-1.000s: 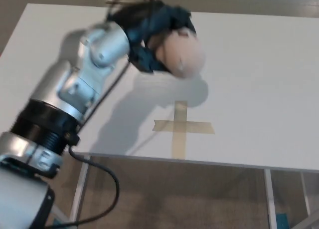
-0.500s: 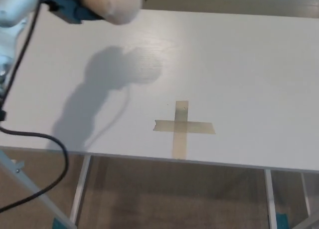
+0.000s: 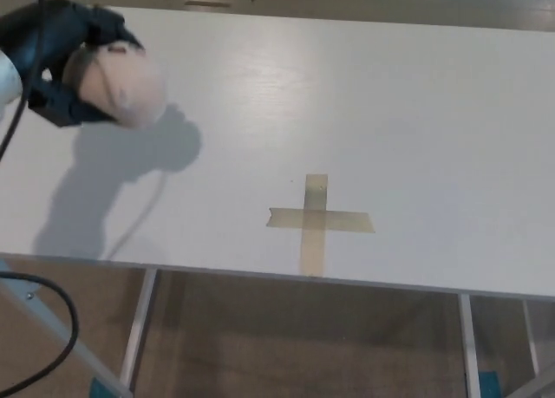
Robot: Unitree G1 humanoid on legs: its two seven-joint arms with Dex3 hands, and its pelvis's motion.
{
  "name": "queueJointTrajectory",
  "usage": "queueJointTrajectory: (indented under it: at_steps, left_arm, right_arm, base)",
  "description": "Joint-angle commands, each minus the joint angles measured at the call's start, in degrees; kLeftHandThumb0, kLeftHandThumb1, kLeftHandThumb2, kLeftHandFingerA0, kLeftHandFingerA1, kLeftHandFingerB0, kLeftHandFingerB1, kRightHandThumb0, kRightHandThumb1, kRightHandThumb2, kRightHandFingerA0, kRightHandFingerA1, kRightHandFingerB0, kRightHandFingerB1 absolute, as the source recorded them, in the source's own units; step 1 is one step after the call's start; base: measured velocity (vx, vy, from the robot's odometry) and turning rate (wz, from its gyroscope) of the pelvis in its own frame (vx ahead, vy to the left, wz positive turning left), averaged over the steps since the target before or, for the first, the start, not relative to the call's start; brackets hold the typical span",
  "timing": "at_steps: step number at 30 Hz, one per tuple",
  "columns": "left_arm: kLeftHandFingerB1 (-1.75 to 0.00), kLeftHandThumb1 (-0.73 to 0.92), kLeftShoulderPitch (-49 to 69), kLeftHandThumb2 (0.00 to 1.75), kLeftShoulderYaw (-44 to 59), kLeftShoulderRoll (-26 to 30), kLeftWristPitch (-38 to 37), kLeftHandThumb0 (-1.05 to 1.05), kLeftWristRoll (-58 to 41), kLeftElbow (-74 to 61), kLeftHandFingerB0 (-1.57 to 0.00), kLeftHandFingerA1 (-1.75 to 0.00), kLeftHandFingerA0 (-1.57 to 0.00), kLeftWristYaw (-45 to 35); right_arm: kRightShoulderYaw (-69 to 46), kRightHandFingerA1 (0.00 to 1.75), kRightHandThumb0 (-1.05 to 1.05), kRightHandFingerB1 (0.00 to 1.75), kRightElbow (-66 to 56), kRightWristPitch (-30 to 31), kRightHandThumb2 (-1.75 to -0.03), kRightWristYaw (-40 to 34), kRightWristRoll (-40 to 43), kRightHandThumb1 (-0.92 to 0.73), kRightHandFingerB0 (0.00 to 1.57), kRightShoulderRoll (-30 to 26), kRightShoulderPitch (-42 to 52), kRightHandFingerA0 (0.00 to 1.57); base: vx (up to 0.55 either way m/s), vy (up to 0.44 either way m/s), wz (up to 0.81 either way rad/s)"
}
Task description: Use the left hand to take the pink dumpling toy on a person's hand and put it on the desk.
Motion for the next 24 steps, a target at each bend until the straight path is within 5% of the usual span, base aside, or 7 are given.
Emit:
queueJointTrajectory:
  at_steps: [1,9,11,20,21,23,24]
  left_arm:
    - [-0.55,0.77,1.2,0.62,-4.7,-0.8,-4.5,-0.25,5.6,3.4,-0.85,-1.3,-0.72,6.0]
    - [-0.49,0.77,6.4,0.65,-7.1,-3.3,-3.1,-0.23,5.7,1.5,-0.75,-1.39,-0.7,7.2]
    - [-0.42,0.77,8.2,0.62,-7.5,-4.4,-2.6,-0.23,5.2,0.9,-0.59,-0.99,-0.84,6.5]
    - [-0.37,0.76,9.2,0.62,-9.1,-6.4,-1.2,-0.26,4.5,1.3,-0.43,-0.65,-0.79,1.0]
    - [-0.35,0.52,8.5,0.72,-9.4,-6.5,-0.5,-0.47,4.1,2.3,-0.12,-0.48,-0.38,-1.6]
    - [-0.48,0.42,7.4,0.94,-10.1,-6.6,0.9,-0.3,4.1,3.5,0.0,-0.48,-0.01,-5.0]
    - [-0.48,0.42,7.1,0.94,-10.4,-6.6,1.6,-0.3,4.2,3.7,0.0,-0.48,-0.01,-6.0]
  right_arm:
    - [0.0,0.45,-0.22,0.42,0.1,0.7,-0.61,-0.1,0.2,-0.69,0.53,-0.6,0.4,0.62]
    - [-0.2,0.45,-0.22,0.42,0.3,0.5,-0.61,-0.6,0.4,-0.69,0.54,0.3,0.6,0.63]
    - [-0.3,0.45,-0.22,0.42,0.4,0.7,-0.61,-0.5,0.5,-0.69,0.53,0.5,0.6,0.62]
    - [-0.3,0.44,-0.22,0.42,0.3,0.8,-0.61,-0.2,0.3,-0.69,0.52,0.0,0.5,0.61]
    - [-0.3,0.44,-0.22,0.42,0.3,0.8,-0.61,-0.2,0.3,-0.69,0.52,0.0,0.5,0.61]
    - [-0.3,0.44,-0.22,0.42,0.4,0.8,-0.61,-0.1,0.4,-0.69,0.52,-0.1,0.5,0.61]
    - [-0.3,0.44,-0.22,0.42,0.4,0.8,-0.61,-0.1,0.4,-0.69,0.52,-0.1,0.5,0.61]
  base:
    - [0.0,0.0,0.0]
    - [0.0,0.0,0.0]
    - [0.0,0.0,0.0]
    - [0.0,0.0,0.0]
    - [0.0,0.0,0.0]
    - [0.0,0.0,0.0]
    - [0.0,0.0,0.0]
